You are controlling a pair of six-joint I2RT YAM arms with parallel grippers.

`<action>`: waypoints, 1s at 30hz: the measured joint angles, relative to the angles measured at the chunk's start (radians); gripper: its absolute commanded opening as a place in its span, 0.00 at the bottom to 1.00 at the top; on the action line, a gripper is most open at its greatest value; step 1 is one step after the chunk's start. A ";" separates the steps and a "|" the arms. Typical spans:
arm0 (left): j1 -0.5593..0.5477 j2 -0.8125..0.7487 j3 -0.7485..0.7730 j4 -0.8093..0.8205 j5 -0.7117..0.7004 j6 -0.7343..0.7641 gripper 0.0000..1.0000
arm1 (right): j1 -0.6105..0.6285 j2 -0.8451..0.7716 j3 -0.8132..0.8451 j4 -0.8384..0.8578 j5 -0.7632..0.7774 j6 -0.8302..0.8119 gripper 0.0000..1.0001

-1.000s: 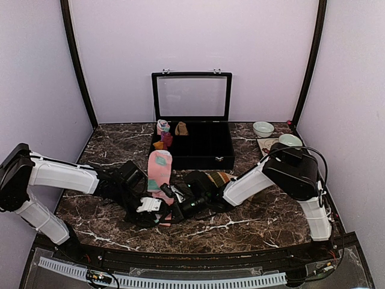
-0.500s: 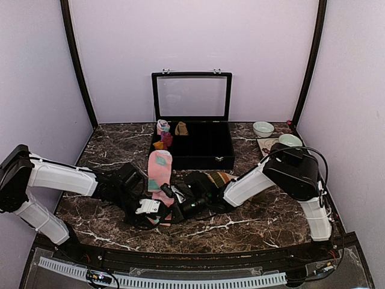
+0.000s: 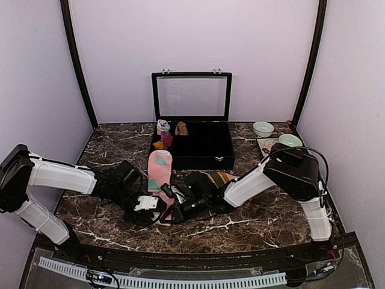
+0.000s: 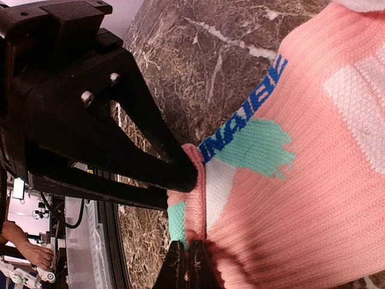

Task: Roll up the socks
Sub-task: Roll the sock at the center of the board.

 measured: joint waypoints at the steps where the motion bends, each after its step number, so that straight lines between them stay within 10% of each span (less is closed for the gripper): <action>1: 0.000 0.000 0.000 0.000 0.001 -0.001 0.13 | 0.000 -0.002 -0.002 0.000 0.003 0.000 0.07; 7: 0.003 0.014 0.013 -0.014 0.018 -0.006 0.08 | 0.006 -0.039 -0.055 0.032 0.047 -0.005 0.32; 18: 0.032 0.060 0.062 -0.109 0.087 -0.012 0.09 | 0.024 -0.269 -0.302 0.002 0.287 -0.163 0.32; 30: 0.053 0.170 0.169 -0.251 0.163 0.017 0.08 | 0.194 -0.555 -0.344 -0.258 0.967 -0.494 0.36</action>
